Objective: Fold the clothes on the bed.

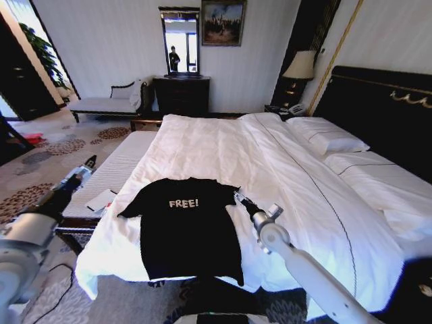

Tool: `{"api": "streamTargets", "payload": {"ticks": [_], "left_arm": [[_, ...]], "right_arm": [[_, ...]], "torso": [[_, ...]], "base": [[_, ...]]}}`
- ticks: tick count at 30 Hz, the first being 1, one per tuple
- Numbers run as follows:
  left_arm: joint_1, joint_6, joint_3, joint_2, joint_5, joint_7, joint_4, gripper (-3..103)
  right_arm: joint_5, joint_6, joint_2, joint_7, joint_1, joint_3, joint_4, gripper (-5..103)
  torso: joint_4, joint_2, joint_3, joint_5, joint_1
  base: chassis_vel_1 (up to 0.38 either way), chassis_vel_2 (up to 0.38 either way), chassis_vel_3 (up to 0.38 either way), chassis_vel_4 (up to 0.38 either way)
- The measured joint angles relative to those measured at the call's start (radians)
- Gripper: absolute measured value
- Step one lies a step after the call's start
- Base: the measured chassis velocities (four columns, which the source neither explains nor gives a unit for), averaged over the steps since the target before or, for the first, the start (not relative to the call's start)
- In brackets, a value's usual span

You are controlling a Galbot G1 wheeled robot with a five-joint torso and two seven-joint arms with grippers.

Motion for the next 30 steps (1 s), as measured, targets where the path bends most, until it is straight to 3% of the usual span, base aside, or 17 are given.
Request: {"api": "streamTargets", "payload": {"ticks": [10, 15, 19, 27, 30], "left_arm": [[0.002, 0.001, 0.038, -0.036, 0.04, -0.002, 0.001, 100], [0.001, 0.001, 0.072, -0.061, 0.069, -0.002, -0.002, 100], [0.001, 0.001, 0.074, -0.064, 0.074, -0.003, 0.0, 100], [0.0, 0.001, 0.069, -0.063, 0.076, -0.007, 0.012, 100], [-0.006, 0.001, 0.075, -0.064, 0.078, -0.009, 0.018, 100]], "right_arm": [[-0.009, -0.04, 0.051, 0.025, 0.104, -0.004, -0.148, 100], [-0.08, -0.037, 0.06, -0.083, 0.175, -0.035, -0.266, 100], [-0.087, -0.036, 0.071, -0.104, 0.224, -0.056, -0.32, 100], [-0.084, -0.042, 0.119, -0.093, 0.282, -0.108, -0.381, 100], [-0.083, -0.061, 0.137, -0.057, 0.299, -0.138, -0.396, 100]], "torso": [[0.0001, 0.0, 0.0, 0.0001, 0.0], [-0.0001, 0.0, 0.0, 0.0002, 0.0], [0.0, 0.0, 0.0, 0.0002, 0.0], [0.0002, 0.0, 0.0, 0.0001, 0.0], [0.0002, 0.0, 0.0, 0.0001, 0.0]], "base": [[0.0, 0.0, 0.0, 0.0], [0.0, 0.0, 0.0, 0.0], [0.0, 0.0, 0.0, 0.0], [0.0, 0.0, 0.0, 0.0], [0.0, 0.0, 0.0, 0.0]]}}
